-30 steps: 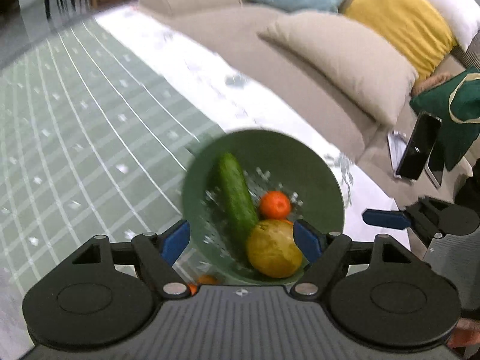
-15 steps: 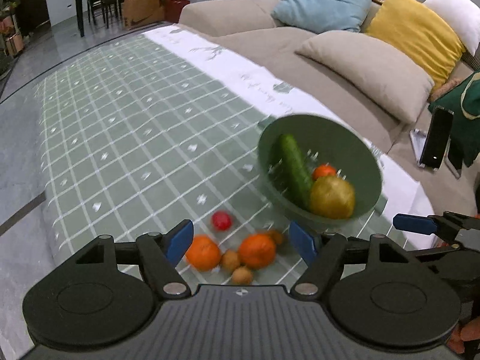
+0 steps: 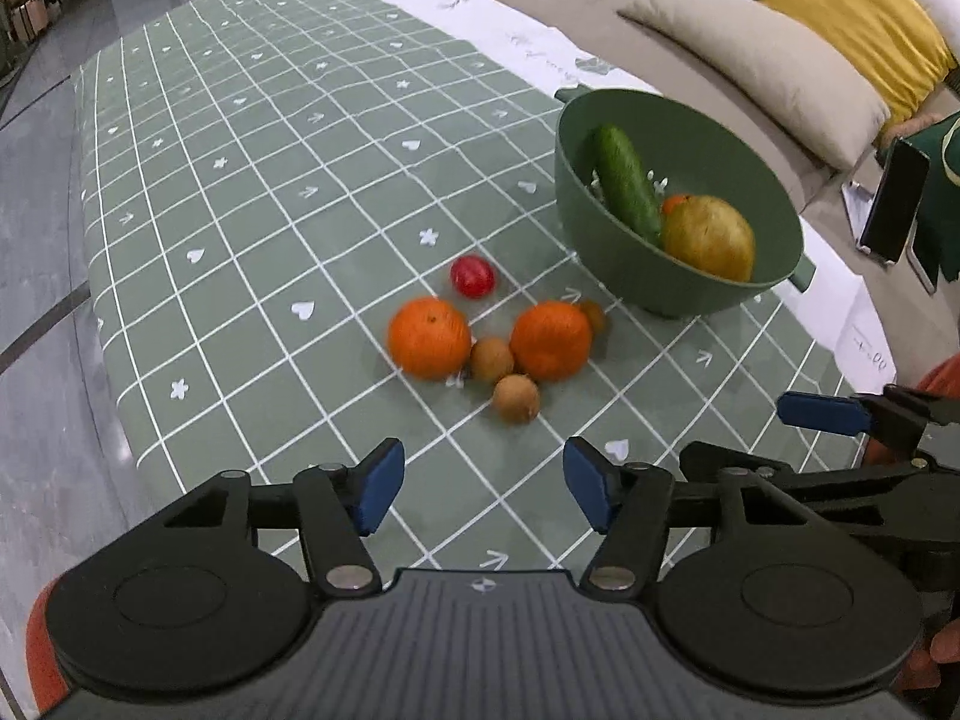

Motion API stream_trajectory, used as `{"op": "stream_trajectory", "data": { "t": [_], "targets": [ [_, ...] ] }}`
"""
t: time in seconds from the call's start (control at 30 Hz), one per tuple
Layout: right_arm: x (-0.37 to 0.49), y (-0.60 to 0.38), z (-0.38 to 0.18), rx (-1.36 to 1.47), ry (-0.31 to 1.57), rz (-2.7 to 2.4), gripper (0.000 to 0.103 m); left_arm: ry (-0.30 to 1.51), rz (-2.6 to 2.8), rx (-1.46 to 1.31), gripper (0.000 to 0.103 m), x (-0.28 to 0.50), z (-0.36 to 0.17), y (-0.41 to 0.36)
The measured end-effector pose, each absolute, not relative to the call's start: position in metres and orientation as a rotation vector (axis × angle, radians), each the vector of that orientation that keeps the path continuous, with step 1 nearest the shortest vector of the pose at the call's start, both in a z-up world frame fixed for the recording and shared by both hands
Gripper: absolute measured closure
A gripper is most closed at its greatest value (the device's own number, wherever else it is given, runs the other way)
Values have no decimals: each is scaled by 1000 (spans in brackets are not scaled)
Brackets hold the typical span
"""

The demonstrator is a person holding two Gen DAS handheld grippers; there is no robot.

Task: Organize fruits
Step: 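Grasp an orange with the left tool while the right tool grasps another orange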

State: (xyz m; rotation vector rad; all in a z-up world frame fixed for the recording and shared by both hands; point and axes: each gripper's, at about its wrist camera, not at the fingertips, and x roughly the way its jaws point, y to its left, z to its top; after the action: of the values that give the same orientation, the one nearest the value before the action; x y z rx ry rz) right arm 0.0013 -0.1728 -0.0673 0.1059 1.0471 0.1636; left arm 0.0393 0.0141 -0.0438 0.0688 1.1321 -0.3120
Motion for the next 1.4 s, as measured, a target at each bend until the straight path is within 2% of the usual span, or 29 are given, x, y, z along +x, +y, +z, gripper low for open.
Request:
{"op": "stream_trajectory", "data": {
  "t": [0.1,0.17,0.2,0.4,0.47,0.7,1.3,1.4],
  "targets": [
    [1,-171,-74,117,1060,173,28,1131,-318,61,33,38,-43,17],
    [4,-173,-78,144,1077,179,38,1136,-322,54,34,38,-44,18],
    [6,-173,-82,159,1087,182,39,1138,-324,51,35,39,-45,18],
    [22,-169,-89,214,1071,212,39,1158,-295,11,40,50,-55,20],
    [30,-168,-89,246,1057,225,45,1144,-287,1,42,57,-55,21],
    [60,-166,-98,373,1070,218,52,1155,-220,-137,42,92,-61,38],
    [93,-174,-137,653,1172,166,52,1307,-164,-300,42,141,-112,40],
    [95,-173,-137,659,1168,167,54,1297,-153,-339,51,141,-114,43]
  ]
}}
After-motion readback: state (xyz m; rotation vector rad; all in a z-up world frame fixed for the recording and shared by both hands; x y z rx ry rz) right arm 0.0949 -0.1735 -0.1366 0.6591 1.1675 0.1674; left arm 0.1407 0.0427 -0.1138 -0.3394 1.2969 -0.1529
